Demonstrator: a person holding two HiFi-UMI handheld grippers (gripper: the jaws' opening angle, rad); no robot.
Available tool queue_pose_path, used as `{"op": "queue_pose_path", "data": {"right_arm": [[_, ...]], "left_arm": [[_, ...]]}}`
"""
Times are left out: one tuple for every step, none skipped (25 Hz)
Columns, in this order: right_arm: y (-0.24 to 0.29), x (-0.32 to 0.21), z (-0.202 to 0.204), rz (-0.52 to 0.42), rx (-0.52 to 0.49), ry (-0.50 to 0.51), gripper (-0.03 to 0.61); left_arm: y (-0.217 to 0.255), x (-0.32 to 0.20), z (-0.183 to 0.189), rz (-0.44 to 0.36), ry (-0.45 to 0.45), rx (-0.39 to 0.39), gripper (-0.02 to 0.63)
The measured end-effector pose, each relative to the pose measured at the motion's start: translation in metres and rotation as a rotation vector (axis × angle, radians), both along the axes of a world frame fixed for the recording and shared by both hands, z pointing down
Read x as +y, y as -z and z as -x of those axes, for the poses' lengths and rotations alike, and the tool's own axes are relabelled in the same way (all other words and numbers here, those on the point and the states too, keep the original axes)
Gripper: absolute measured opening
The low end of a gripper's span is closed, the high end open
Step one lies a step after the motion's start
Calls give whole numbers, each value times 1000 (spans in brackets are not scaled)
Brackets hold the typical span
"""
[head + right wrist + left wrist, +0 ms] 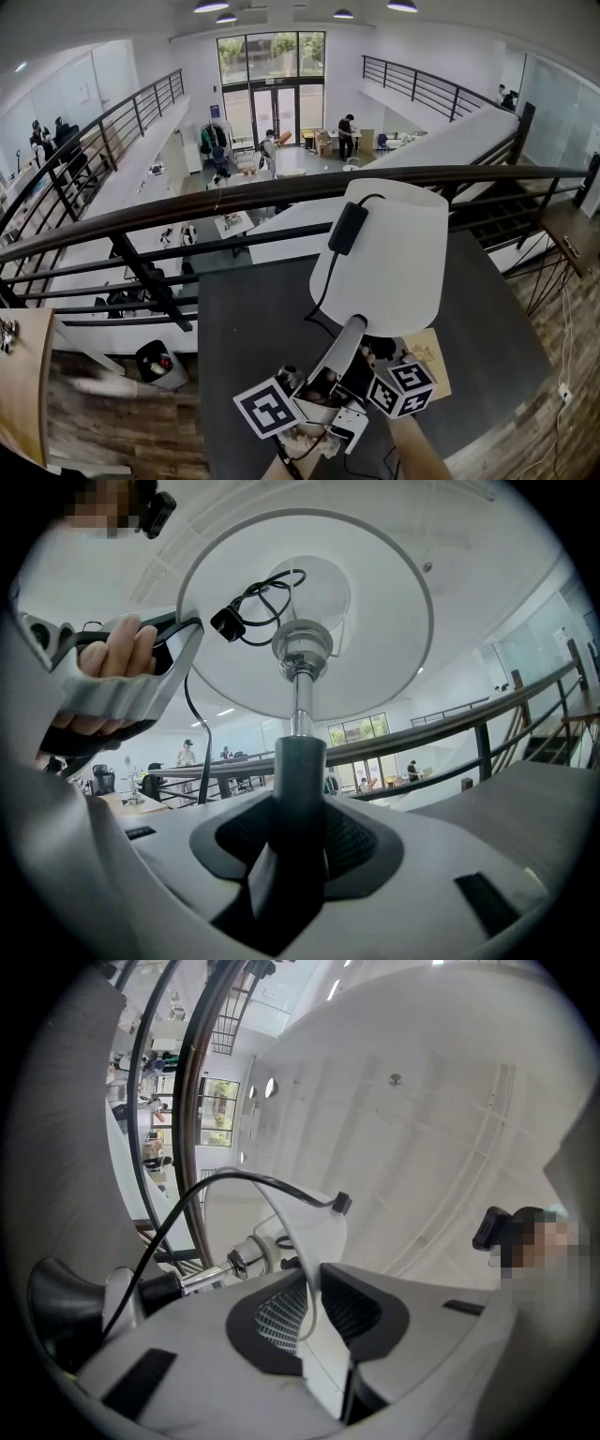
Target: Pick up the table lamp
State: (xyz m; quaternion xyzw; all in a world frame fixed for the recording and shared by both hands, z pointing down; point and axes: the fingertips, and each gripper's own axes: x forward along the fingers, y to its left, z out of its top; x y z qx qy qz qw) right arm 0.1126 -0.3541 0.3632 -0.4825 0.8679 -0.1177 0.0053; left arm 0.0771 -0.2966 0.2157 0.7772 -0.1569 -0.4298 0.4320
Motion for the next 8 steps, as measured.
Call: {"op": "queue_pose_path", "data": {"right_arm": [[0,0,1,-1,1,1,170],[0,0,1,-2,2,1,170],[0,-1,1,-3,3,1,170],[0,-1,1,-4,5,0,170],[1,-1,0,-4,6,-1,170],[2,-1,-1,-5,6,-2,170],[3,-1,-1,-6,6,-2,170],[4,-2,-2,-7,6,-2,170]], "left_arm": [[0,0,1,0,0,1,80],[-1,0,1,1,1,1,80],[0,-1,2,1,1,2,80],[0,-1,2,0,0,2,80],[1,-1,1,-1,-1,2,80],[2,0,0,-2,-2,2,80],[3,0,0,-4,-2,2,80],[4,0,-1,-5,-3,2,80]]}}
